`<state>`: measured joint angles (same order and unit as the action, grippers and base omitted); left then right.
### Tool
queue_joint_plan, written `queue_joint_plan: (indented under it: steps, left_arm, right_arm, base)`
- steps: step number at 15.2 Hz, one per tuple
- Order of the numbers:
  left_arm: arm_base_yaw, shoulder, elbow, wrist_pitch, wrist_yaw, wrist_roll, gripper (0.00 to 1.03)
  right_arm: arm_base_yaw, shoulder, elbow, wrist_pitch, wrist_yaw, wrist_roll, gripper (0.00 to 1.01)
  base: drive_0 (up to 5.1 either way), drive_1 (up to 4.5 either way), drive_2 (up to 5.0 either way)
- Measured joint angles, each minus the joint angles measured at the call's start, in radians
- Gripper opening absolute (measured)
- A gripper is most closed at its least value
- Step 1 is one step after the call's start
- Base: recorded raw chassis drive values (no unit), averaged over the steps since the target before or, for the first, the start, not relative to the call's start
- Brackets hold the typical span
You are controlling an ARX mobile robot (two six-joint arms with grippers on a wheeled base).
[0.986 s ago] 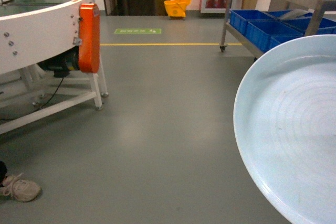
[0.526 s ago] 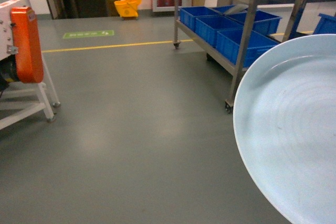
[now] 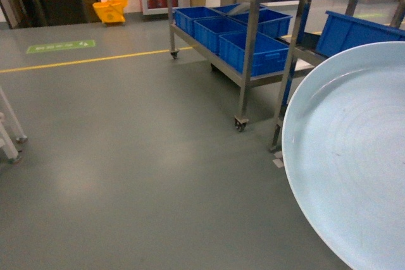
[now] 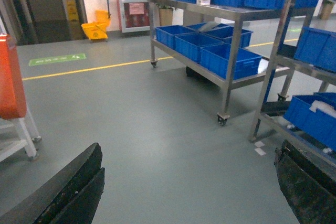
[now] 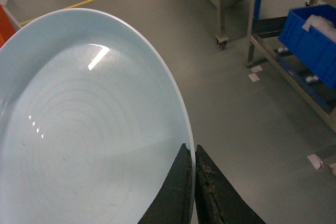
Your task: Place blue tray on left shelf second layer neatly
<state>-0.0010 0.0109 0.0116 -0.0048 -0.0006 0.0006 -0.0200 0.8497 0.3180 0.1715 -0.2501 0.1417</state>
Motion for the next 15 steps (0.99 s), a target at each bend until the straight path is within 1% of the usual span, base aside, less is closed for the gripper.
queue_joint_plan:
  steps: [4, 15]
  left_arm:
    - [0.0, 0.0, 0.0, 0.0, 0.0, 0.0, 0.98]
    - [0.0, 0.0, 0.0, 0.002, -0.001, 0.0, 0.98]
  right_arm:
    - [0.0, 0.0, 0.0, 0.0, 0.0, 0.0, 0.02]
    - [0.0, 0.0, 0.0, -0.003, 0.0, 0.0, 0.02]
  base:
    - [-1.6, -1.57, -1.6]
    - [-1.7, 2.61, -5.9]
